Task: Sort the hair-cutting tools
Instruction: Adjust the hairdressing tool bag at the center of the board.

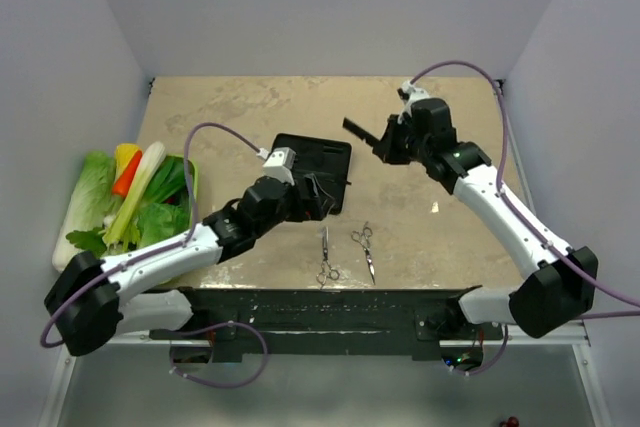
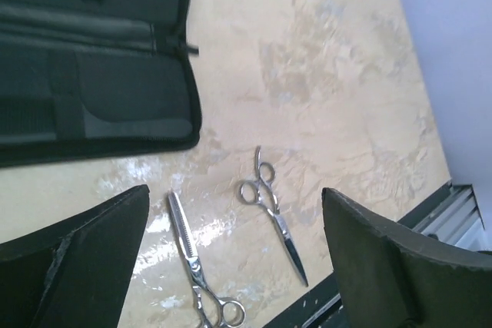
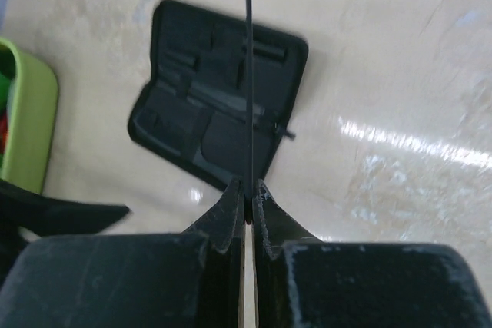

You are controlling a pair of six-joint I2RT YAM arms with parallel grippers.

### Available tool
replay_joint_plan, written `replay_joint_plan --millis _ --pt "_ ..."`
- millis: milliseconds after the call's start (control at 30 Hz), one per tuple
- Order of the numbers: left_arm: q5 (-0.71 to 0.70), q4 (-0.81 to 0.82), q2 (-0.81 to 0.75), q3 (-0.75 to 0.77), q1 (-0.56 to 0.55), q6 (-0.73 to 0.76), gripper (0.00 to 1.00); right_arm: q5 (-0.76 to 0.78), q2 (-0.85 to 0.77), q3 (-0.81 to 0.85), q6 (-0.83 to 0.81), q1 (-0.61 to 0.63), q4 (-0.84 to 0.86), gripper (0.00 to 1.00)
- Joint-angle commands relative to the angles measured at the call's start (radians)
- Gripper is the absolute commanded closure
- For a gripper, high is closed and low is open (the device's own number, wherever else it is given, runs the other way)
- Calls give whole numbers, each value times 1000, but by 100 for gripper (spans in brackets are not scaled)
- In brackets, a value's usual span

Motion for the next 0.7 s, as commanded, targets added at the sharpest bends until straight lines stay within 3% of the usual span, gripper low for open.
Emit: replay_joint_plan --millis 0,200,433,667 --pt "-147 -148 -90 25 0 101 1 -160 -38 -149 16 5 85 100" --pt "-233 -61 7 28 18 169 0 -315 -9 -256 33 3 177 100" --pt "-111 241 187 -90 190 213 1 -457 16 -332 67 3 243 100" --pt "-57 404 349 -78 235 243 1 -497 31 -373 82 3 239 100"
